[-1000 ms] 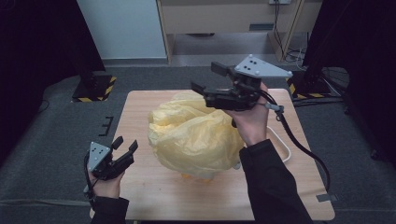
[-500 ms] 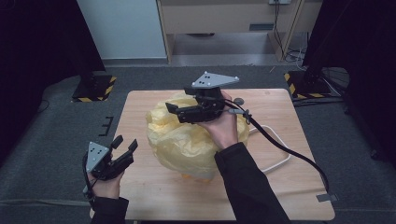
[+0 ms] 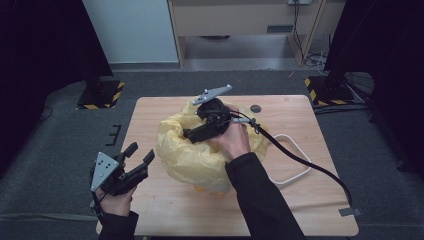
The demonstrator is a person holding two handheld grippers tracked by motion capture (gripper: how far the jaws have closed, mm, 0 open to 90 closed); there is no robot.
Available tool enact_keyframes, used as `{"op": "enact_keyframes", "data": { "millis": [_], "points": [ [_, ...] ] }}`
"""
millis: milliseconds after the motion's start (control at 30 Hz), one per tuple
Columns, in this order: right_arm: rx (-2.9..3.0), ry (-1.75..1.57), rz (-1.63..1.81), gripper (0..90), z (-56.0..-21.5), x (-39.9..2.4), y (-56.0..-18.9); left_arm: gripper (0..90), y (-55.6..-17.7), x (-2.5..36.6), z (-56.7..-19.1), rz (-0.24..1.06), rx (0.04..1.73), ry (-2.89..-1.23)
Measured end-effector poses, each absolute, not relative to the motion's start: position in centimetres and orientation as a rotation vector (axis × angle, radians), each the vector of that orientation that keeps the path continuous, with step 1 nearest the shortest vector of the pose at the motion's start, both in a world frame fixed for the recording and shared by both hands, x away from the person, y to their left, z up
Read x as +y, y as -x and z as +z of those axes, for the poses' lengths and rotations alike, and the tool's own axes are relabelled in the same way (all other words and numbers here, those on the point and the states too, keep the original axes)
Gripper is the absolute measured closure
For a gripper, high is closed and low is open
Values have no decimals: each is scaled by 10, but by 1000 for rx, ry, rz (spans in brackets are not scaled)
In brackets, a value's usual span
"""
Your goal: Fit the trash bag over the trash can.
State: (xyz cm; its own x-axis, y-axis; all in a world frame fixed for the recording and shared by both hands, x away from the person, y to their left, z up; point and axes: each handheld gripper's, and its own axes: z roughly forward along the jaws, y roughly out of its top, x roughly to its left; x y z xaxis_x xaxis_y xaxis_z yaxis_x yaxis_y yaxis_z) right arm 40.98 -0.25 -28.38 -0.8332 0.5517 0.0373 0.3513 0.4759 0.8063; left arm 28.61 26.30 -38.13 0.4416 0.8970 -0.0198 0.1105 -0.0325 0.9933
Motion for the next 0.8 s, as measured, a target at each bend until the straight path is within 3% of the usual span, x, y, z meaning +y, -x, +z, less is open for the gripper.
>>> {"op": "enact_keyframes", "data": {
  "millis": [267, 800],
  "points": [
    [2604, -714, 1108, 119, -300, 7, -415, 344, -283, 258, -376, 779, 868, -1492],
    [2673, -662, 958, 104, -308, 18, -413, 314, -281, 243, -372, 683, 770, -1573]
  ]
}}
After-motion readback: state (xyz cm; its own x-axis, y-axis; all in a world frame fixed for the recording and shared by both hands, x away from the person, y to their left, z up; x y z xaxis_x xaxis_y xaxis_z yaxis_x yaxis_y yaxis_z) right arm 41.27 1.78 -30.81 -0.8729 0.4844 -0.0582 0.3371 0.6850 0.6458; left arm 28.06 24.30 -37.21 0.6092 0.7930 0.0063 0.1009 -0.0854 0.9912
